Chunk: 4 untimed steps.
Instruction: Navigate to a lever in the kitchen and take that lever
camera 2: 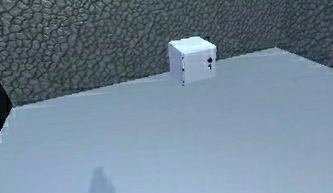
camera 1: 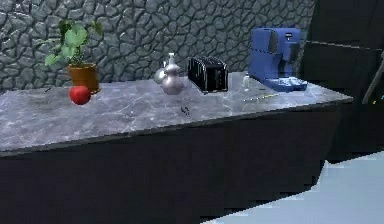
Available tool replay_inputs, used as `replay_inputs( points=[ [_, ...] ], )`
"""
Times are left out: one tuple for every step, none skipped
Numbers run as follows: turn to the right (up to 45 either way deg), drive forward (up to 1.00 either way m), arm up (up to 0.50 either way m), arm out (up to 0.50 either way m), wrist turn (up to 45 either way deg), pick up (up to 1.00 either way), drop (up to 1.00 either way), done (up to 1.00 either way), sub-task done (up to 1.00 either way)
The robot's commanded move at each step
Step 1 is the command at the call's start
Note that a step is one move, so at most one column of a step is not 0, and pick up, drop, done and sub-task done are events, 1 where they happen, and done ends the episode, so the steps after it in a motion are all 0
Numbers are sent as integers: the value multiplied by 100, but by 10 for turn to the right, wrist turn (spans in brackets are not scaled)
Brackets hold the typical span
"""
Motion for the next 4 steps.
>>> replay_inputs(
  points=[
    [0, 20, 0, 0, 0, 0, 0, 0, 0],
    [-450, 0, 0, 0, 0, 0, 0, 0, 0],
    [-420, 0, 0, 0, 0, 0, 0, 0, 0],
    [-30, 0, 0, 0, 0, 0, 0, 0, 0]
  ],
)
